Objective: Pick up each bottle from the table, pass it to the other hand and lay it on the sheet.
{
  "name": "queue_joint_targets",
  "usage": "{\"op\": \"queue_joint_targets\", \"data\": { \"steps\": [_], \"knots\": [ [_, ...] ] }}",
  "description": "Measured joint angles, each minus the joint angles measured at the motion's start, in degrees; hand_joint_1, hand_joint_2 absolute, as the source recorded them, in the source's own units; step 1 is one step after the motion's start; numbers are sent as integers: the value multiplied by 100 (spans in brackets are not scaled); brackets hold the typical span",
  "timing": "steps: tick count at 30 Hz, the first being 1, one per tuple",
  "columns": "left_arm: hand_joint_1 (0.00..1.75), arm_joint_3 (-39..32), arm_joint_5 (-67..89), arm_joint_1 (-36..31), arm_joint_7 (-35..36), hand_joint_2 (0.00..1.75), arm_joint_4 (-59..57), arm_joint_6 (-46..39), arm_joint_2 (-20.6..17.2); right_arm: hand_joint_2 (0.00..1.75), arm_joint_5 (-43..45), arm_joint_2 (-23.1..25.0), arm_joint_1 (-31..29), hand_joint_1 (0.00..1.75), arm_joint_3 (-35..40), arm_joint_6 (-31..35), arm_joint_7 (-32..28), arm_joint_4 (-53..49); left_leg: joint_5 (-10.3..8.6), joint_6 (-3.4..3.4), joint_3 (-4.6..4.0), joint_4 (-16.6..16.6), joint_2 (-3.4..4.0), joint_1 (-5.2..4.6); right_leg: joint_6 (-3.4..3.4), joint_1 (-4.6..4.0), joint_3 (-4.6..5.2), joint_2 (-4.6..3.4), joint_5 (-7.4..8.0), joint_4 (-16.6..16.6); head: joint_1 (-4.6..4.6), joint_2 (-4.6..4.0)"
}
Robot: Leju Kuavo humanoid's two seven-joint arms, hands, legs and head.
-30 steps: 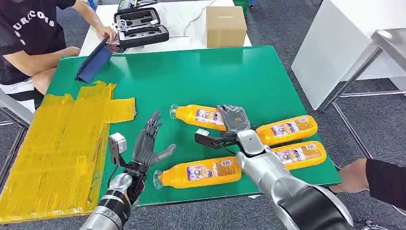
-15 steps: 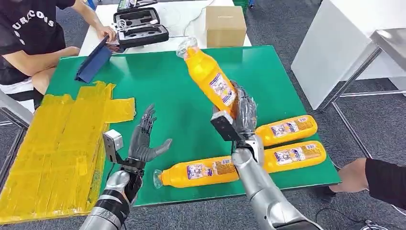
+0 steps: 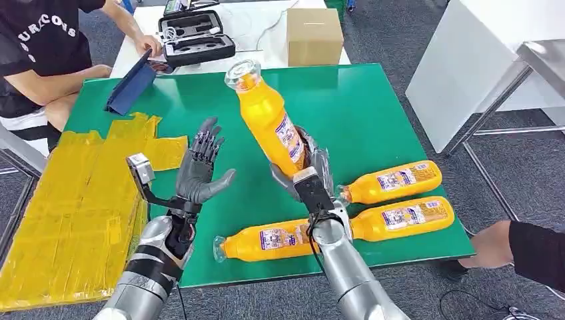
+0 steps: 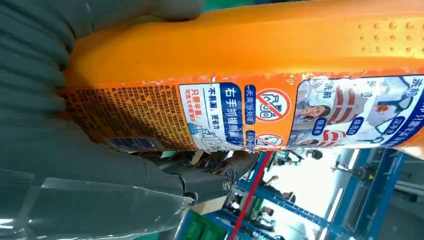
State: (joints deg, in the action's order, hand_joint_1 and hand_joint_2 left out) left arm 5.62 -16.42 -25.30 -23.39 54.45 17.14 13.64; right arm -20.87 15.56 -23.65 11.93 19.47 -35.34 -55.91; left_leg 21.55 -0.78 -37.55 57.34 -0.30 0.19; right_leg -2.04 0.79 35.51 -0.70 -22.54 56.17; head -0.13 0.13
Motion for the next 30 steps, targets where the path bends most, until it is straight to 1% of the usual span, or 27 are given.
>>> {"op": "queue_joint_targets", "data": {
  "steps": [9, 23, 25, 30],
  "knots": [
    [0, 330, -432, -25, 144, 175, 448, 151, -52, 175, -184, 7, -1, 175, 221, 315, -52, 197, 0, 0, -2, 0, -1, -1, 0, 1, -1, 1, 0, -1, 2, 0],
    [0, 551, -452, 29, 127, 175, 656, 157, -98, 175, -267, 7, -7, 175, 262, 341, -6, 396, 0, 0, -2, 0, -1, -1, 0, 1, -1, 1, 0, 0, 2, 0],
    [0, 607, -410, 52, 90, 175, 703, 142, -101, 175, -471, 7, -25, 175, 301, 382, 87, 485, 0, 0, -4, 0, -1, -1, 0, 1, -1, 1, 0, 0, 2, 0],
    [0, 686, -327, 141, 9, 175, 784, -29, -120, 175, -1433, 83, -135, 175, 740, 627, 325, 808, 0, 0, -2, 0, 2, 0, 0, -1, 3, -1, 0, -1, 4, 0]
  ]
}}
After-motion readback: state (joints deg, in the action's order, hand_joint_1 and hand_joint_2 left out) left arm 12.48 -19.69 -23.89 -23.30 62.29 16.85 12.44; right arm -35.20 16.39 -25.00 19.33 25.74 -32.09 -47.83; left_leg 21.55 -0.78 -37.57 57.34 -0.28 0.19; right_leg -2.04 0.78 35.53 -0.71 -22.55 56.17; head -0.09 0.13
